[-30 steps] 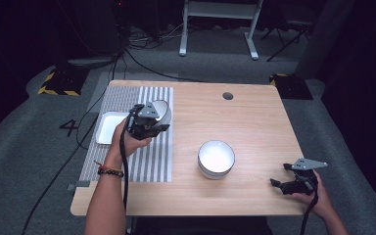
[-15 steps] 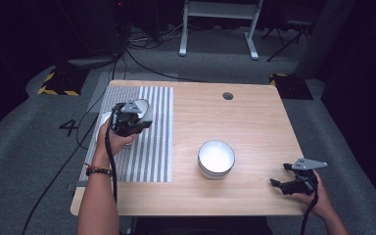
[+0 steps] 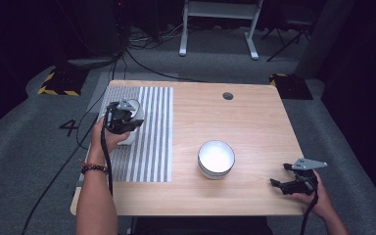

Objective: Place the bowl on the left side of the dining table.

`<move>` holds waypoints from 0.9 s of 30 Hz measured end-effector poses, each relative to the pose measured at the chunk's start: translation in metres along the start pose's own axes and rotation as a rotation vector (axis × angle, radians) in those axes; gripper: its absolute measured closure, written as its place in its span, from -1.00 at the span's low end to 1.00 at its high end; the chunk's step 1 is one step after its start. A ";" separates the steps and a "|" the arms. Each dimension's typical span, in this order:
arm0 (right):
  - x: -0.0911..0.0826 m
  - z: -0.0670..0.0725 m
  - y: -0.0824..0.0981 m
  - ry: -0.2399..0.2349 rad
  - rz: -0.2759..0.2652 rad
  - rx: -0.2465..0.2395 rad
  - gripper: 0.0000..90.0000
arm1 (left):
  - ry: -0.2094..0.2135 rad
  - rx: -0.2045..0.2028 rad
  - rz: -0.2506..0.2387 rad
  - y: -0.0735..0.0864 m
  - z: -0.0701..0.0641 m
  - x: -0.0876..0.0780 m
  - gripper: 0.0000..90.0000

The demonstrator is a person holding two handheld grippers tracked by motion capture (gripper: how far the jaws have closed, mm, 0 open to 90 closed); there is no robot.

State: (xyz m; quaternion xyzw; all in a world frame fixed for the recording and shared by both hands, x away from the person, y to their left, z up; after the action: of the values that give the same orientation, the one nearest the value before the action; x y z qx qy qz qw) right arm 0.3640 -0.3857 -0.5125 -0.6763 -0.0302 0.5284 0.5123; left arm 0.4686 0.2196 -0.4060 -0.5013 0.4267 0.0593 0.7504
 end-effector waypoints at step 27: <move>0.000 0.000 0.000 0.000 -0.001 0.003 -0.82 | -0.085 -0.036 0.123 0.022 0.017 0.018 0.79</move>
State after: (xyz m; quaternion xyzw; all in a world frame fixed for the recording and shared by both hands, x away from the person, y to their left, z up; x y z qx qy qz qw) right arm 0.3639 -0.3854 -0.5125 -0.6755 -0.0300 0.5282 0.5136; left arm 0.4787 0.2380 -0.4317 -0.4847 0.4233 0.1343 0.7535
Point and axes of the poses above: each handheld gripper's, and its own axes: x roughly forward along the jaws, y roughly out of its underside, z roughly to its left, the point moved 1 cm from there along x, roughly forward along the jaws, and after that the axes turned 8 degrees about -y, right-handed, at the moved point
